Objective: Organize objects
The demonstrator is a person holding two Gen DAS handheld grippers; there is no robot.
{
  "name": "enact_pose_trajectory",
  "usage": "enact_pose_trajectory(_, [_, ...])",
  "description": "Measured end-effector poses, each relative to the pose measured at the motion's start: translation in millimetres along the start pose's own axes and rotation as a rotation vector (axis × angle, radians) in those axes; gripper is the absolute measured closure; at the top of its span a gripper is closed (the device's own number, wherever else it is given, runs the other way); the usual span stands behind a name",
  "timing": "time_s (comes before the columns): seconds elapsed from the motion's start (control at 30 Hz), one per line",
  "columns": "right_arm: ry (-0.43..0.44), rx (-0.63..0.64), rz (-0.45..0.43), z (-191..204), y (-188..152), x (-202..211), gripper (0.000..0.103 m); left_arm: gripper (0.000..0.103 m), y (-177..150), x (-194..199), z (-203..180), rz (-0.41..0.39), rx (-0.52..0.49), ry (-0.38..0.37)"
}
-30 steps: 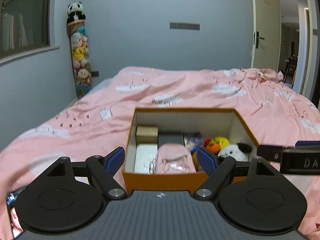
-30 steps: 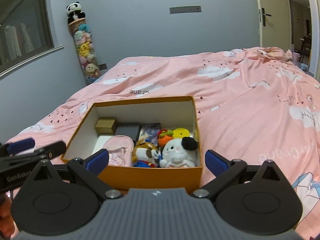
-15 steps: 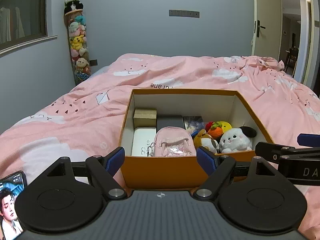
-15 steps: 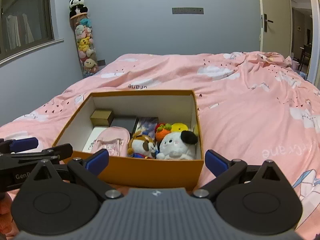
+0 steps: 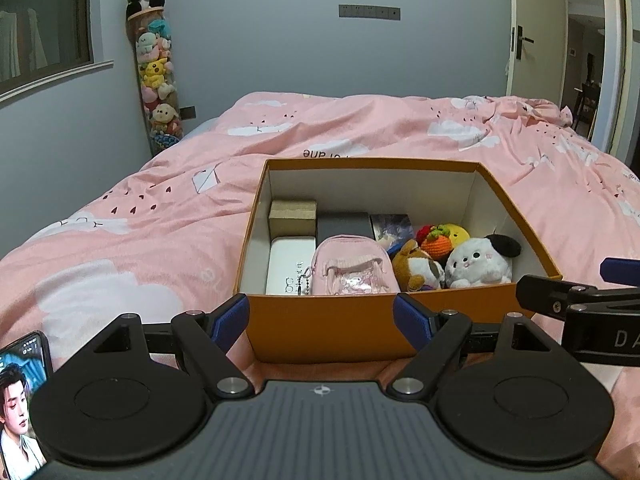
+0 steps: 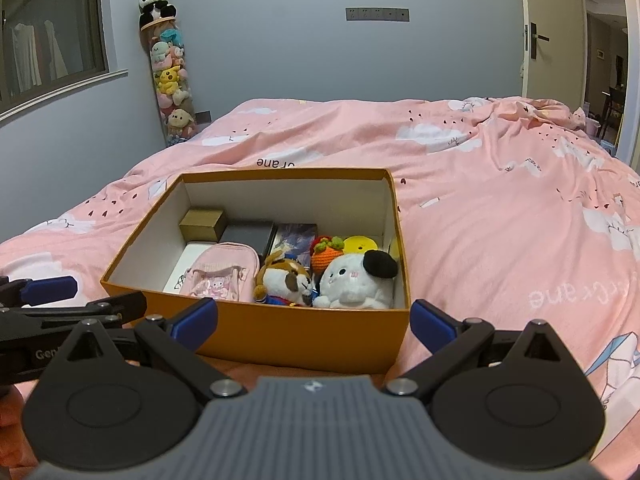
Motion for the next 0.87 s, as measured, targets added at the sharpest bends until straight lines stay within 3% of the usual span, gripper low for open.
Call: enact_pose_trajectory(0.87, [-0.005, -0.010, 0.013, -0.4, -2.9, -1.7, 0.001, 0.008, -1.3, -2.2, 2.7, 0.008, -0.007, 0.011])
Point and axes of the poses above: each gripper's, at about its wrist camera, not at the fingertips, and x roughly against the way its jaws point, z to its left, y to its top, the point moved 10 cm from there along -x, roughly the way its jaws point, and after that the axes turned 4 degrees about y, right-handed, at the moved point
